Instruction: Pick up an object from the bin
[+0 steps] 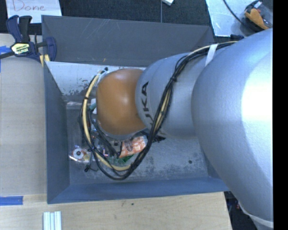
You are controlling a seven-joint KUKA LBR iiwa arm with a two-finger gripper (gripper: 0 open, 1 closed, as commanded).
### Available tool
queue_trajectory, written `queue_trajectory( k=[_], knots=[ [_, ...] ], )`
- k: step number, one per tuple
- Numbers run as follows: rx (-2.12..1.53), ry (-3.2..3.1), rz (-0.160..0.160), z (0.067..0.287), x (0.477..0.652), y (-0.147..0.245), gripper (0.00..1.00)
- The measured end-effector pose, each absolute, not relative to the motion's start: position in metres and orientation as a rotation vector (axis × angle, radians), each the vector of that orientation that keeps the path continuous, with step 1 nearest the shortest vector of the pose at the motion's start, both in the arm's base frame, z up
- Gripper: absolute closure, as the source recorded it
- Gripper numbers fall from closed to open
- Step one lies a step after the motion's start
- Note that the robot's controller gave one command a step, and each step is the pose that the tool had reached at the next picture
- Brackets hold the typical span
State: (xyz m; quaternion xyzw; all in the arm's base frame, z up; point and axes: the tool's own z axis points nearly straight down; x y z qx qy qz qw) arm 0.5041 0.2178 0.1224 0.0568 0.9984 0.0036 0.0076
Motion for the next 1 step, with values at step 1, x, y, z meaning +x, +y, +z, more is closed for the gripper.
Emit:
queue_trajectory(
  k=[1],
  knots=[
    [0.186, 3.121, 0.015, 0.0796, 0.5193, 0.2223, 0.00]
  ],
)
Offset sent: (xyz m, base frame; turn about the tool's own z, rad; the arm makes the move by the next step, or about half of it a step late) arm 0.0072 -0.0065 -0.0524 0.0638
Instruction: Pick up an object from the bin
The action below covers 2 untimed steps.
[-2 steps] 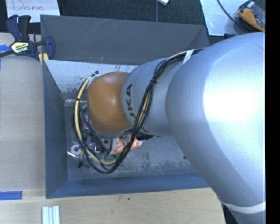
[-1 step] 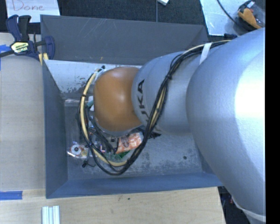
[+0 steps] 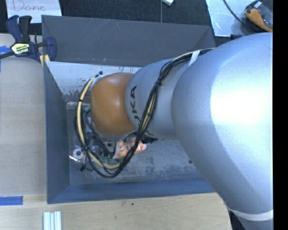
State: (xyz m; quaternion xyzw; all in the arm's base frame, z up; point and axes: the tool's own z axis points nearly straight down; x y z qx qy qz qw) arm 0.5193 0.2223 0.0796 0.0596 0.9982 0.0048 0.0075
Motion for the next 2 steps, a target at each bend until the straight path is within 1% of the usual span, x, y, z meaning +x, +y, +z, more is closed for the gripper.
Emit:
queue_trajectory(
  k=[1, 2],
  knots=[
    [0.268, 3.100, 0.027, 0.0748, 0.5154, 0.2145, 0.00],
    [0.196, 3.119, 0.016, 0.0794, 0.5198, 0.2205, 1.00]
  ],
)
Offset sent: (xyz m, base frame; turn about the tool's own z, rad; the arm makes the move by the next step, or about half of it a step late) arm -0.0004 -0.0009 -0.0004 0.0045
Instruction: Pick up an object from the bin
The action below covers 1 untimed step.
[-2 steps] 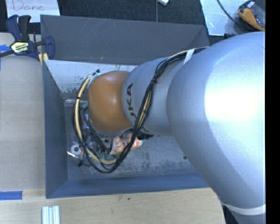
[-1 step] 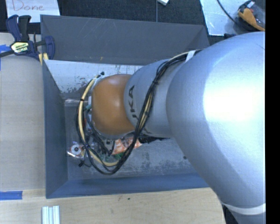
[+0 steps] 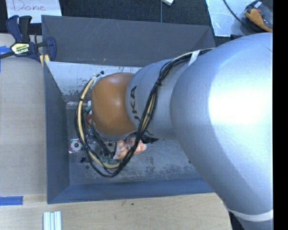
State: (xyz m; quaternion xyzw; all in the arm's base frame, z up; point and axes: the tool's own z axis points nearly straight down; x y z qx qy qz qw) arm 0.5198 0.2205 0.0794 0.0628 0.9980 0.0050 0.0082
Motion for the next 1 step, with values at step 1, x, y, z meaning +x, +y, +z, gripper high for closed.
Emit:
queue_trajectory(
  k=[1],
  knots=[
    [0.197, 3.119, 0.016, 0.0793, 0.5198, 0.2204, 1.00]
  ],
)
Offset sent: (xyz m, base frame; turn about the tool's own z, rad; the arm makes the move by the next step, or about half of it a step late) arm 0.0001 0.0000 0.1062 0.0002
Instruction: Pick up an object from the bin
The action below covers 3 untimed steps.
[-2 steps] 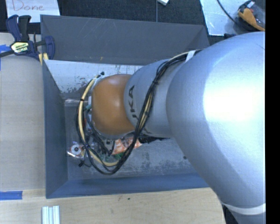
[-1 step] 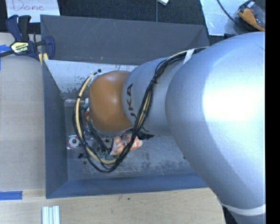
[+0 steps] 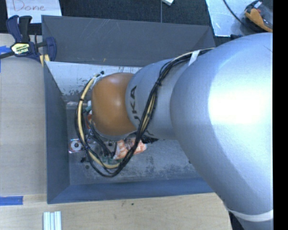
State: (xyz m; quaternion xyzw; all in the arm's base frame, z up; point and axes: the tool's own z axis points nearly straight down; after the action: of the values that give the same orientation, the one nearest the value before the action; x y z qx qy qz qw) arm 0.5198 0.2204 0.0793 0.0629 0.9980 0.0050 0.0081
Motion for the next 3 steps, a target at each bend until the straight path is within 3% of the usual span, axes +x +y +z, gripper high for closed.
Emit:
queue_trajectory(
  k=[2, 3],
  knots=[
    [0.198, 3.117, 0.017, 0.149, 0.520, 0.220, 1.00],
    [0.197, 3.118, 0.017, 0.167, 0.520, 0.220, 1.00]
  ],
)
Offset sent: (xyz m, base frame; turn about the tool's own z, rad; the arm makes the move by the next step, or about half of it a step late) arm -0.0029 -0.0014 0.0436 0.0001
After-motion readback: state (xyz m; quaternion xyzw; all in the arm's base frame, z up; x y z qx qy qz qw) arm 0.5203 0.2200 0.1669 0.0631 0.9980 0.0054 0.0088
